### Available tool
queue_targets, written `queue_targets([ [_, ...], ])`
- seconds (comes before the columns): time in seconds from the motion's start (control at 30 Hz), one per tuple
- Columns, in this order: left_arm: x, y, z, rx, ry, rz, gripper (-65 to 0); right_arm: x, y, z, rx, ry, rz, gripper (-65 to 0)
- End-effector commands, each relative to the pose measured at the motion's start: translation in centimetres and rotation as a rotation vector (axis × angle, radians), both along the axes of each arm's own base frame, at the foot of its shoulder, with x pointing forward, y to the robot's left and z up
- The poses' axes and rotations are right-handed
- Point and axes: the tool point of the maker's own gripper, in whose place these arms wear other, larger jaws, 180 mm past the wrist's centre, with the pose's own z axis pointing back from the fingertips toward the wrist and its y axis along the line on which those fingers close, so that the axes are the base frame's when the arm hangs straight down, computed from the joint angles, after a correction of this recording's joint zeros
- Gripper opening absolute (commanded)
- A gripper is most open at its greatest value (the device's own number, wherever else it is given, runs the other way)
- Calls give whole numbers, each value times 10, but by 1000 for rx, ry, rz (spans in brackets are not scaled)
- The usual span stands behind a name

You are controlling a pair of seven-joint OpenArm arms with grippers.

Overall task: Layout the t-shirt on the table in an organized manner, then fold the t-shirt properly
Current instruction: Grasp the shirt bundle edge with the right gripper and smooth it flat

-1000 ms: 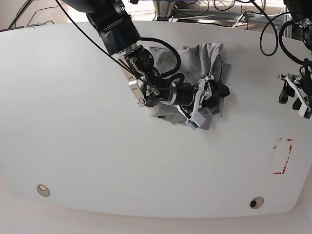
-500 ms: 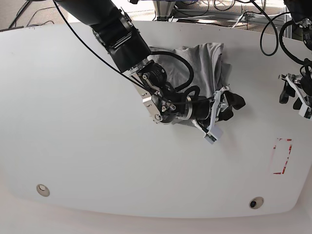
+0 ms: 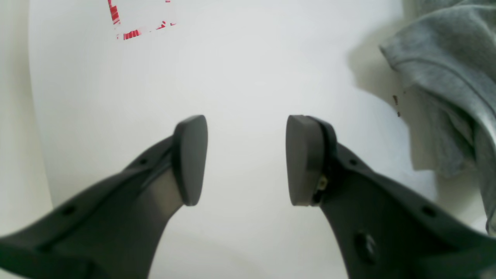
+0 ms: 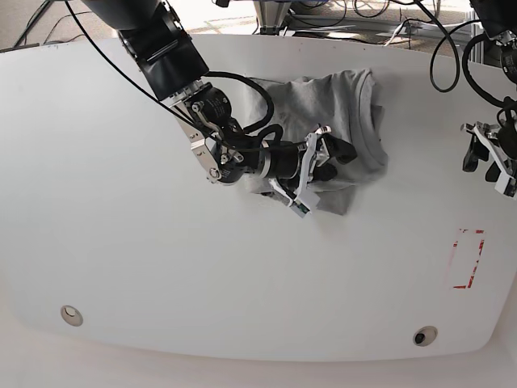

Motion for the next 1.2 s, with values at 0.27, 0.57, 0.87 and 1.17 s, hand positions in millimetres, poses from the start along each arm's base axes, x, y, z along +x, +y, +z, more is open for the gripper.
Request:
queue_targets([
  [0.27,7,1,15,11,-49,-18,-350,9,1,19,43,-49,-1,-285],
  [0.57,8,-4,11,8,-37,-32,-350,40,8,51,52,-143,5,-282],
  [0.87,7,-7,9,7,-31,-39,-350,71,0,34,1,-110,-28,-281],
  [1.17,3,-7,5,7,-16,-42,-350,69,1,7,-33,-81,10,-281],
])
